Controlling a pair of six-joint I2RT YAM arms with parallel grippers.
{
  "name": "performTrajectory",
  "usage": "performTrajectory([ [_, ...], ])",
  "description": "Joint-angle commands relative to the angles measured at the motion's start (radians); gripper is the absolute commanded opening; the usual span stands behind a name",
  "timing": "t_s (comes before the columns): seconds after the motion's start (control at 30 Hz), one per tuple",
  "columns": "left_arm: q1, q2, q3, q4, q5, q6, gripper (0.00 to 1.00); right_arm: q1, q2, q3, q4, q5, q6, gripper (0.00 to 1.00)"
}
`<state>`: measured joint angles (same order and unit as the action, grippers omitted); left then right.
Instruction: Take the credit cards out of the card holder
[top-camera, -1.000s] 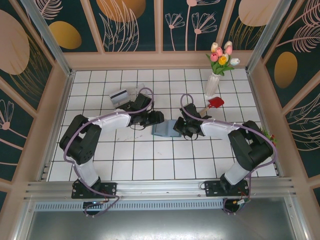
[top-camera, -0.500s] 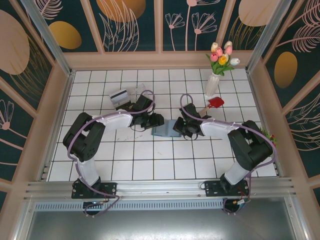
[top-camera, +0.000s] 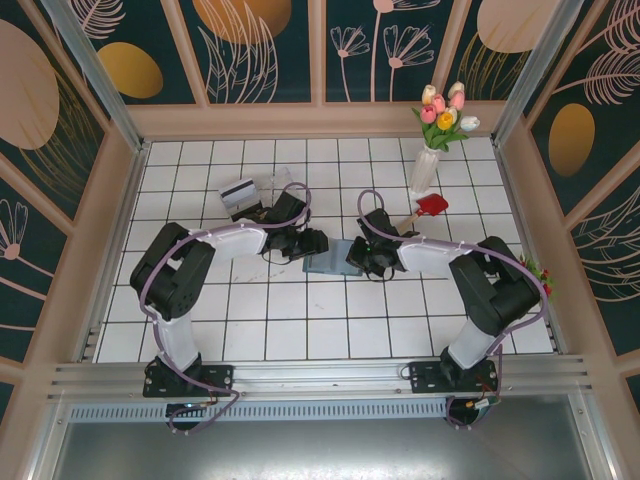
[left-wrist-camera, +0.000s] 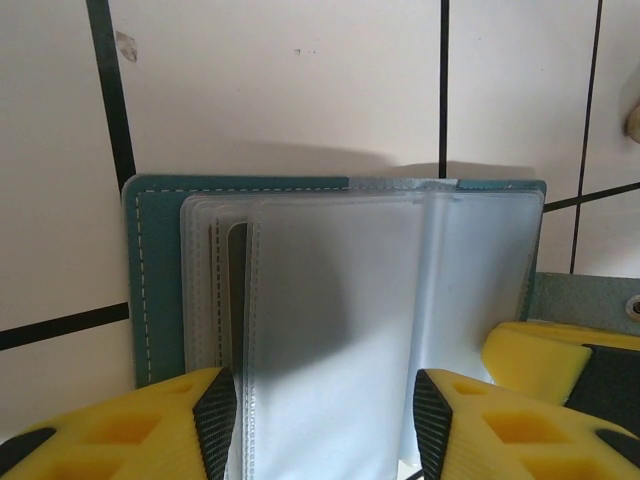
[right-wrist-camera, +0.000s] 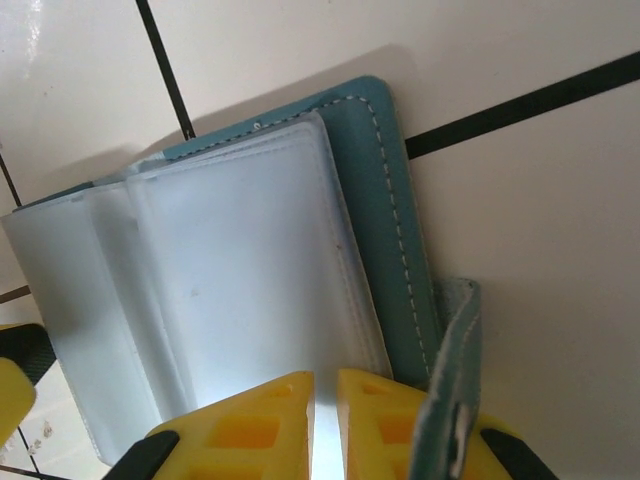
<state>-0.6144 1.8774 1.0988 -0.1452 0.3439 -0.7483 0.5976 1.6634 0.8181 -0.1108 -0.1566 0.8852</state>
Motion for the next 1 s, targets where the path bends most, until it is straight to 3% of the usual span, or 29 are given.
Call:
performTrajectory([
  [0.0, -0.006, 0.029, -0.007, 0.013, 0.026, -0.001, 0.53, 0.011, 0.032, 0.020, -0.018, 0.003, -0.015, 0.17],
  [0.47, -0.008, 0.016, -0.010, 0.099, 0.126, -0.017, 0.52, 0.011, 0.053, 0.022, -0.021, 0.001, -0.021, 0.17],
  [0.63, -0.010, 0.009, -0.025, 0.158, 0.165, -0.052, 0.47, 0.012, 0.048, 0.023, -0.021, 0.003, -0.019, 0.16],
  [0.97, -0.053, 0.017, -0.025, 0.282, 0.231, -0.110, 0.46, 0.007, -0.085, -0.017, 0.007, 0.051, -0.007, 0.16],
])
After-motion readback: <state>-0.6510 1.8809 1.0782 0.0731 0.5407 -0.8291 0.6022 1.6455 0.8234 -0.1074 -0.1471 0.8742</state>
